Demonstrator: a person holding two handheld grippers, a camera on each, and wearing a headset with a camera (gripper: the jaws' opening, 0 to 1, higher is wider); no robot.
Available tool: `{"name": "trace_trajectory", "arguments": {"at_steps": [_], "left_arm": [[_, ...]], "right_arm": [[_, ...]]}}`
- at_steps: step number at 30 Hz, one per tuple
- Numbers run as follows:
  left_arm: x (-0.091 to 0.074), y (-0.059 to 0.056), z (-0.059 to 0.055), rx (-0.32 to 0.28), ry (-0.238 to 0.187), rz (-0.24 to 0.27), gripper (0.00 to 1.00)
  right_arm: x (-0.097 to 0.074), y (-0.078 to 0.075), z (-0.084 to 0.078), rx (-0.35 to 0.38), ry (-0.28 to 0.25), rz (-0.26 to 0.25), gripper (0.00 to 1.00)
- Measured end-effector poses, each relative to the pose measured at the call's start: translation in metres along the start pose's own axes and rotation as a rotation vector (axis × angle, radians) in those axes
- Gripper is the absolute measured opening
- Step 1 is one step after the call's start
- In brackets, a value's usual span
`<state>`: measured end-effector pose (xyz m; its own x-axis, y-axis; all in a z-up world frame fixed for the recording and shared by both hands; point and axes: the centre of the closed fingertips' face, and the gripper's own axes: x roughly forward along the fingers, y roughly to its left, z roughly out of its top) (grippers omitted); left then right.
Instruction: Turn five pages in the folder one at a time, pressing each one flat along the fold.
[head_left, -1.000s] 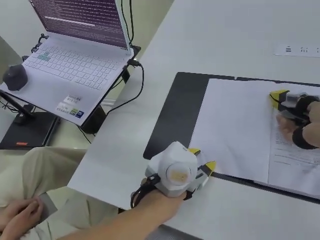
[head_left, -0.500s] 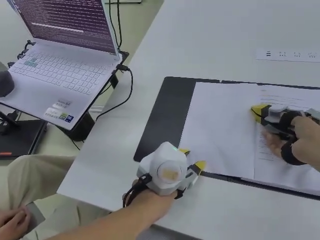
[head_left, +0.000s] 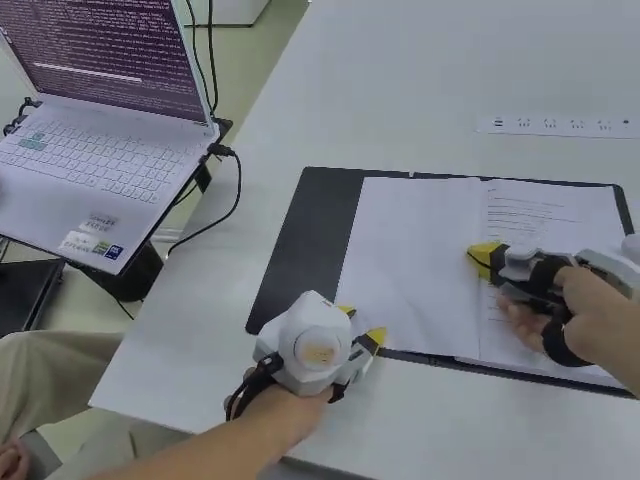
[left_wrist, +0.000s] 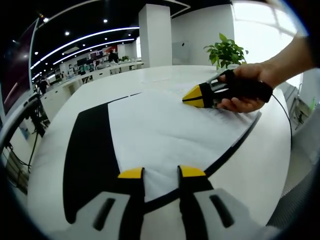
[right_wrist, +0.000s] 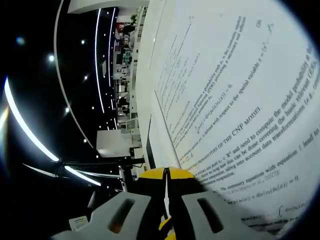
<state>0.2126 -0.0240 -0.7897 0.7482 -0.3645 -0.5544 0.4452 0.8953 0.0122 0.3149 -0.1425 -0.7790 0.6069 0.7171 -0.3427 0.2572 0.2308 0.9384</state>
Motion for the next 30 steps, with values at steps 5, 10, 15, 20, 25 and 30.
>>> {"name": "trace_trajectory", "arguments": {"at_steps": [5,10,15,20,25,30], "left_arm": [[0.0,0.0,0.0,0.002,-0.002,0.0,0.24],[-0.001,-0.001,0.001,0.001,-0.003,0.0,0.24],[-0.001,-0.002,0.001,-0.002,-0.004,0.001,0.24],[-0.002,-0.002,0.001,0.001,-0.007,0.0,0.24],[-0.002,-0.003,0.001,0.0,-0.008,0.001,0.24],[-0.002,-0.003,0.001,-0.002,-0.01,0.001,0.24]], "right_arm": [[-0.009,-0.006,-0.012,-0.011,0.017,-0.008,0.0],[-0.017,-0.009,-0.024,-0.016,0.032,-0.014,0.0],[-0.028,-0.016,-0.039,-0.027,0.057,-0.028,0.0],[-0.038,-0.022,-0.05,-0.041,0.068,-0.038,0.0],[-0.046,-0.027,-0.06,-0.039,0.073,-0.043,0.0],[-0.057,-0.034,-0.072,-0.035,0.083,-0.05,0.0]]}}
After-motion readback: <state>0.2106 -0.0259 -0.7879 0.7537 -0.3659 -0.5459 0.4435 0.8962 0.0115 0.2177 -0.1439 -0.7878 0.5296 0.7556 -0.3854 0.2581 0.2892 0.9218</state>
